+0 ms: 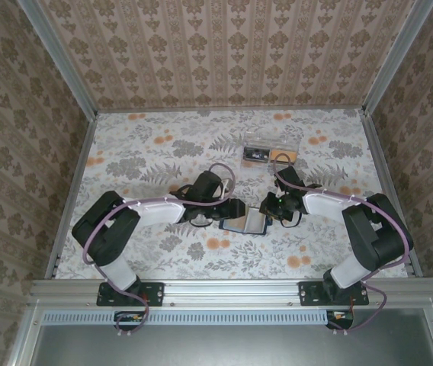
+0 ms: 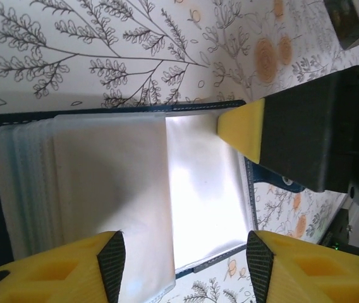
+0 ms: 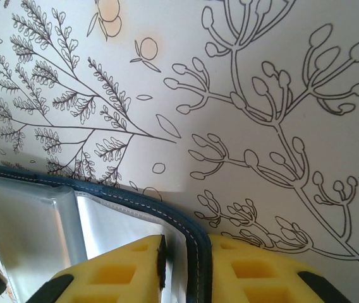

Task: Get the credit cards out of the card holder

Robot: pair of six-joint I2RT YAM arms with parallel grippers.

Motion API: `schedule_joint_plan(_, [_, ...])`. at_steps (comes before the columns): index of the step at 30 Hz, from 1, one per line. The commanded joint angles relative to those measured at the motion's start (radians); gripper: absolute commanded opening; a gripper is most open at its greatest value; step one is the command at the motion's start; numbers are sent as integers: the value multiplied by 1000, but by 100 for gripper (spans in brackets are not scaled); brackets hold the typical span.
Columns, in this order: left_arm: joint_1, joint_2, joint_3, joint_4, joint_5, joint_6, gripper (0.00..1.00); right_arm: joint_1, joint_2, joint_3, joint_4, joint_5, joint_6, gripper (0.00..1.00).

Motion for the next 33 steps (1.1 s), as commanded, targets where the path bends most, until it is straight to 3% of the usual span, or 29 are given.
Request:
schedule_joint_plan(1, [-1, 16, -11, -18, -18, 24, 57, 3, 11, 10, -20, 13, -16, 26])
schedule_joint_plan(18, [2, -77, -69, -38, -124, 37, 57, 10, 33, 12, -9, 8, -9, 26])
schedule_joint_plan(33, [-24, 3, -41, -11, -57, 38, 57, 17, 41, 16, 0, 5, -6, 26])
